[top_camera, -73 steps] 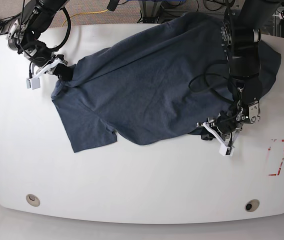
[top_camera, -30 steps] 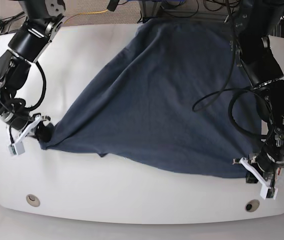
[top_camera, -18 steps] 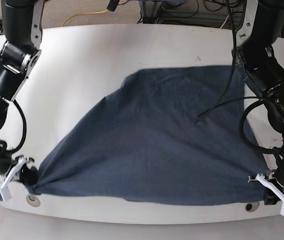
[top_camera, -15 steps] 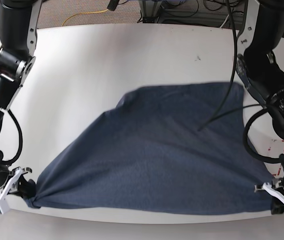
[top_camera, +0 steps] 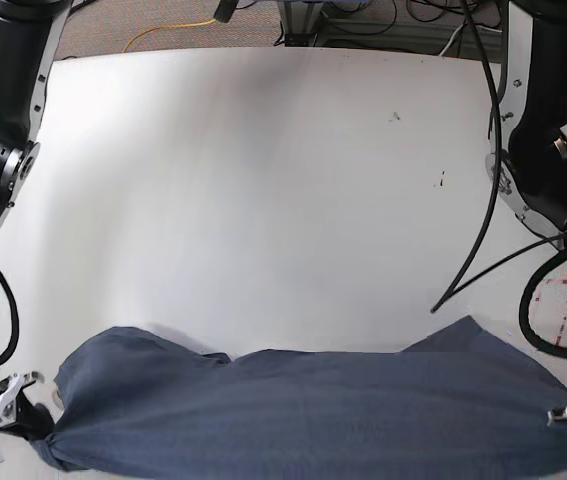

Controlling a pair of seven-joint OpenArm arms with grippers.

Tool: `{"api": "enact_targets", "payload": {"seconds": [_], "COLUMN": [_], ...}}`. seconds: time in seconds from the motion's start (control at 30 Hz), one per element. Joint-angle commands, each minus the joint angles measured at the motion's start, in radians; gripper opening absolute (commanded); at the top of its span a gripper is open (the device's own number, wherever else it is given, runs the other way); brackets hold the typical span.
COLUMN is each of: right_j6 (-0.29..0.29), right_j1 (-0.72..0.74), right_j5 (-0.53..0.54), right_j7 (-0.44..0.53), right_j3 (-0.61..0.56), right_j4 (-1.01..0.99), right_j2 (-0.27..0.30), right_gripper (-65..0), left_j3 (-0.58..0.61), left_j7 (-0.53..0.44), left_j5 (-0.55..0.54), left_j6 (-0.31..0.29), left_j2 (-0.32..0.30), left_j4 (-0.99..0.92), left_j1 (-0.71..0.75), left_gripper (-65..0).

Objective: Fold the T-shirt properly
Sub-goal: 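Lift the shirt with both grippers and pull it toward the robot, then lay the shirt back down flat, stretching it between both grippers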

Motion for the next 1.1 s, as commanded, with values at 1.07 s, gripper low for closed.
{"api": "enact_targets", "payload": {"seconds": [1.07], "right_j6": [-0.001], "right_j1": [-0.84], "right_j5": [0.25], "right_j7": [0.022], "right_j3": [0.246], "right_j4": [0.012], "right_j2": [-0.165], "right_gripper": [-65.0], "left_j3": [-0.101], "left_j7": [-0.023], "left_j5": [0.004], "left_j6": [-0.221], "left_j2": [-0.037], "left_j4": [0.112], "left_j1": [0.897], "left_gripper": [-65.0]}}
